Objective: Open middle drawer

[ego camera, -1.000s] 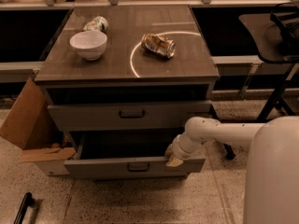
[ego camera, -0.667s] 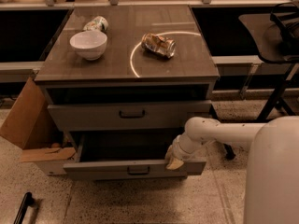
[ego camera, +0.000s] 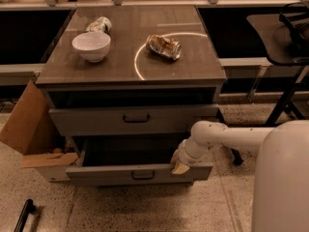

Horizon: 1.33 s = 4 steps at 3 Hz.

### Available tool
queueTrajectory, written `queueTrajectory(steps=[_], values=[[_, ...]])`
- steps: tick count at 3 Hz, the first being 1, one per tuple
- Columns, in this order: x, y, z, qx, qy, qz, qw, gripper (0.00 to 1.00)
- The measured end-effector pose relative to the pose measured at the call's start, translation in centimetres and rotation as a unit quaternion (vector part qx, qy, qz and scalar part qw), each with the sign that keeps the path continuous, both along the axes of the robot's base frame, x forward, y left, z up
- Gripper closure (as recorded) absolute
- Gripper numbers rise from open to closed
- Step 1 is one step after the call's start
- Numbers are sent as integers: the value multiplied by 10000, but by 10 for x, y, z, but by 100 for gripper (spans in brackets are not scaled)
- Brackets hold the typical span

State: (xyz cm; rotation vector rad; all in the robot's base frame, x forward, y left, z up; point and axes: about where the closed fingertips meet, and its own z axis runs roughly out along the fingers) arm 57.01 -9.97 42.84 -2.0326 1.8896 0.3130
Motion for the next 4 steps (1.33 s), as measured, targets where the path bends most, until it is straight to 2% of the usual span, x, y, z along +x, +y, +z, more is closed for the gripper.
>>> queueTrajectory(steps=[1, 2, 4], values=[[-1, 1, -1, 2, 11, 7, 10000, 35], [-1, 1, -1, 3, 18, 10, 10000, 4], [-3, 3, -3, 3, 64, 46, 10000, 0]])
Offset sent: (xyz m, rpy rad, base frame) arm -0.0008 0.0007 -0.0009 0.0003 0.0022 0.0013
